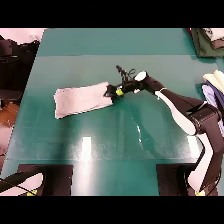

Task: Fold the shirts.

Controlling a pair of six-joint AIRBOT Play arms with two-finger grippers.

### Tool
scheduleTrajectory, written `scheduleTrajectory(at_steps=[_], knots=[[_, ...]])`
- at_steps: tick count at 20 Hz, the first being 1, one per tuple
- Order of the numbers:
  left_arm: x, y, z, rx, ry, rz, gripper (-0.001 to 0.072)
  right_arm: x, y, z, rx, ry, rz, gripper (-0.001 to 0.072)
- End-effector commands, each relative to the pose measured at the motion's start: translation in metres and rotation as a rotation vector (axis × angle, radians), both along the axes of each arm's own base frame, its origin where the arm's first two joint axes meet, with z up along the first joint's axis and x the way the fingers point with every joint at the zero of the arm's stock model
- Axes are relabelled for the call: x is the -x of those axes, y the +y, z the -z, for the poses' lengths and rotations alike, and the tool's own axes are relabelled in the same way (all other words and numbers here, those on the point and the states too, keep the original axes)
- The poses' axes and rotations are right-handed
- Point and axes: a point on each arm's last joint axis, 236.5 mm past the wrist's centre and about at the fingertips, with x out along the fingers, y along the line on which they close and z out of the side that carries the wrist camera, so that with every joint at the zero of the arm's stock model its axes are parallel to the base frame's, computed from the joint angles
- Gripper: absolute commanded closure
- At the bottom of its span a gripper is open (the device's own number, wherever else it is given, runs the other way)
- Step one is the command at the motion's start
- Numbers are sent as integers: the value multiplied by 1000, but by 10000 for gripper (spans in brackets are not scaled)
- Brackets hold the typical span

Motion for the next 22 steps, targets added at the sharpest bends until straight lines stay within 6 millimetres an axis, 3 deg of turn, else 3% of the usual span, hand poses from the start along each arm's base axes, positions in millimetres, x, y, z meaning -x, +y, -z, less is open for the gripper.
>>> scheduleTrajectory(at_steps=[1, 3, 4, 6, 11, 15, 17, 19, 22], knots=[[5, 0, 3, 0, 25, 2, 682, -18, 0, -48, -49, -117, -46, 703], [7, 0, 5, -4, 37, 9, 682, -35, -34, -71, -10, -183, -41, 703], [8, -1, 6, -2, 39, 10, 683, -48, -62, -84, 28, -218, -12, 704], [8, -5, 5, 12, 38, 19, 683, -72, -132, -106, 119, -274, 77, 704], [5, -27, 0, 85, 15, 64, 683, -111, -339, -168, 342, -425, 403, 704], [8, -56, 2, 114, 28, 134, 683, -112, -496, -197, 419, -486, 715, 704], [13, -77, 9, 115, 51, 184, 683, -102, -561, -202, 478, -518, 818, 704], [17, -97, 16, 114, 70, 236, 683, -92, -613, -209, 522, -551, 918, 704], [22, -118, 27, 120, 92, 277, 683, -77, -663, -217, 561, -572, 1026, 704]])
